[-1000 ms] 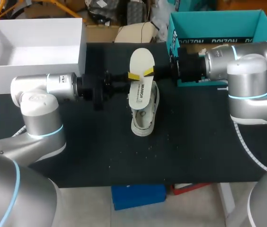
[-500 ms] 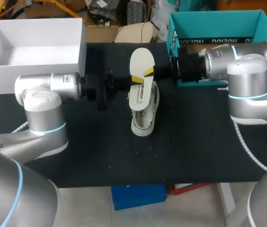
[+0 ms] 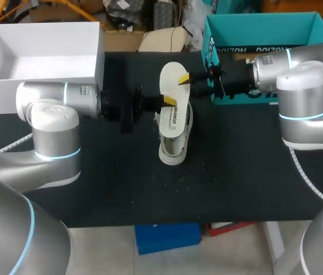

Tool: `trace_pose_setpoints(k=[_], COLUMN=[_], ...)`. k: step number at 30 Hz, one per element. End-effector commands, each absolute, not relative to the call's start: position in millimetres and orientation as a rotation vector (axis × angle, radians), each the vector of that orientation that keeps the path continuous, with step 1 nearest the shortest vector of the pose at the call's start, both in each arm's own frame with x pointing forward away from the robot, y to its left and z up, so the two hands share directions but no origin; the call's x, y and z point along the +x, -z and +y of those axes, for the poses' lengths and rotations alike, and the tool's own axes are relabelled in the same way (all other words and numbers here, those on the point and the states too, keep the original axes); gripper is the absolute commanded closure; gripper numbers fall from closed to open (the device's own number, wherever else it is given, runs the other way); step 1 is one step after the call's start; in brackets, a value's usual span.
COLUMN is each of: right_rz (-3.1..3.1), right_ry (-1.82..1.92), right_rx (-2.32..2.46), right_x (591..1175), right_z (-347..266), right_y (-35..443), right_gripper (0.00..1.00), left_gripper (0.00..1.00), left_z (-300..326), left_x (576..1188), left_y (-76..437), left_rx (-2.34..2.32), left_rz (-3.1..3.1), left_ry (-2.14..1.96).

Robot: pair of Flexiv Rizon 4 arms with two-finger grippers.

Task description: Take the shoe out of the shoebox, open the shoe tongue, remove and reinsert the insole, then place the shoe into the shoebox

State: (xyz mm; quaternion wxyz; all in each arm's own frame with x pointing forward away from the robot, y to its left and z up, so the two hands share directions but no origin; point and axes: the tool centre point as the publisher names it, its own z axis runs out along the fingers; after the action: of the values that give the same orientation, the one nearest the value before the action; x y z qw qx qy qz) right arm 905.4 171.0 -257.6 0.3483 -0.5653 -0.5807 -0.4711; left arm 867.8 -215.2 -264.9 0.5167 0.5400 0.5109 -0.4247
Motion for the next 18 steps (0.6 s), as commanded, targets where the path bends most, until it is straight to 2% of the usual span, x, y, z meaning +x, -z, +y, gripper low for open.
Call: trace_pose_setpoints(k=[1, 14, 18], right_rz=[-1.564, -1.843, -1.88], right_ry=[1.224, 1.208, 1.208], right_rx=[-1.595, -1.695, -1.744], right_x=[883.2, 834.9, 828.5], right_z=[152.5, 114.8, 109.6], right_y=[238.2, 222.2, 218.9], right_gripper=[0.0, 0.0, 0.0], left_gripper=[1.0, 1.0, 1.0], left_z=[-208.2, -194.9, -194.2], left_x=[848.9, 809.0, 794.8], left_y=[257.2, 265.8, 270.5], left_rx=[1.374, 1.438, 1.588], left_rz=[1.352, 1.65, 1.703], left_ry=[0.959, 1.038, 0.988])
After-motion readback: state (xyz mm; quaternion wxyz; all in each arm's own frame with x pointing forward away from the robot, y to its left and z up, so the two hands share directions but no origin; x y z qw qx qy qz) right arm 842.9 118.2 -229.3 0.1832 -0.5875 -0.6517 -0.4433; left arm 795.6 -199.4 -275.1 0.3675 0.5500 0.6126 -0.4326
